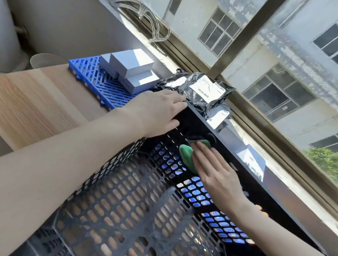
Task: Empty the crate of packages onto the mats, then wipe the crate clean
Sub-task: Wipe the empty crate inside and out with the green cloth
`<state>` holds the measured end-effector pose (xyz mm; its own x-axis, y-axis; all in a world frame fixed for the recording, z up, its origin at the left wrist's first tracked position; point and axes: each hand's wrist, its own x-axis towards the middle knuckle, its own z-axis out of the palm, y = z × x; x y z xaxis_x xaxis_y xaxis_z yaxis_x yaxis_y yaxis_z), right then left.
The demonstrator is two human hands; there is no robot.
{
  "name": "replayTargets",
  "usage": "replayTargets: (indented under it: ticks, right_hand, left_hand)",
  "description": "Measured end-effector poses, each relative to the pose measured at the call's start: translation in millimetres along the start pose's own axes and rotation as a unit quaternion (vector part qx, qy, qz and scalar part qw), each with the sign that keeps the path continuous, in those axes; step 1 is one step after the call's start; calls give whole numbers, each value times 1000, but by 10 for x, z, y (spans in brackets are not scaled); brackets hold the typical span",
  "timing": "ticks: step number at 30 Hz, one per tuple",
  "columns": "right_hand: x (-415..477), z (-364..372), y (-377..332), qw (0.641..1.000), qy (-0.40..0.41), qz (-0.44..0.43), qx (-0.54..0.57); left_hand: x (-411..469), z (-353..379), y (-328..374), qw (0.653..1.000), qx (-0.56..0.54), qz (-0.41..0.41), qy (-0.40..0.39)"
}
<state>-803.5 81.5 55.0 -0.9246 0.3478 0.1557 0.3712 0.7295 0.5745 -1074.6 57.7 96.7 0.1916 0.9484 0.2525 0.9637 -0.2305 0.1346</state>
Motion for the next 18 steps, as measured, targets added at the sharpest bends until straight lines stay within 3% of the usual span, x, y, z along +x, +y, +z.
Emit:
replayTargets:
  ticks: [3,6,11,14,18]
  right_hand:
    - [-28,-134,104,999,21,32,-4]
    - [-120,115,-7,1000,18,-1,-14]
    - [-294,752,-385,993,-77,-65,54]
    - [-304,839,-539,978,-163,-123,31]
    - [-407,852,-523,975,-175,-135,16]
  left_hand:
    - [-2,-4,5,1000,2,-1,-6]
    - [0,-3,3,1000,1,0,-4]
    - [20,20,-5,1000,0,1,-2]
    - [34,36,-25,1000,-3,1,2]
    - [32,54,-45,1000,-2,2,8]
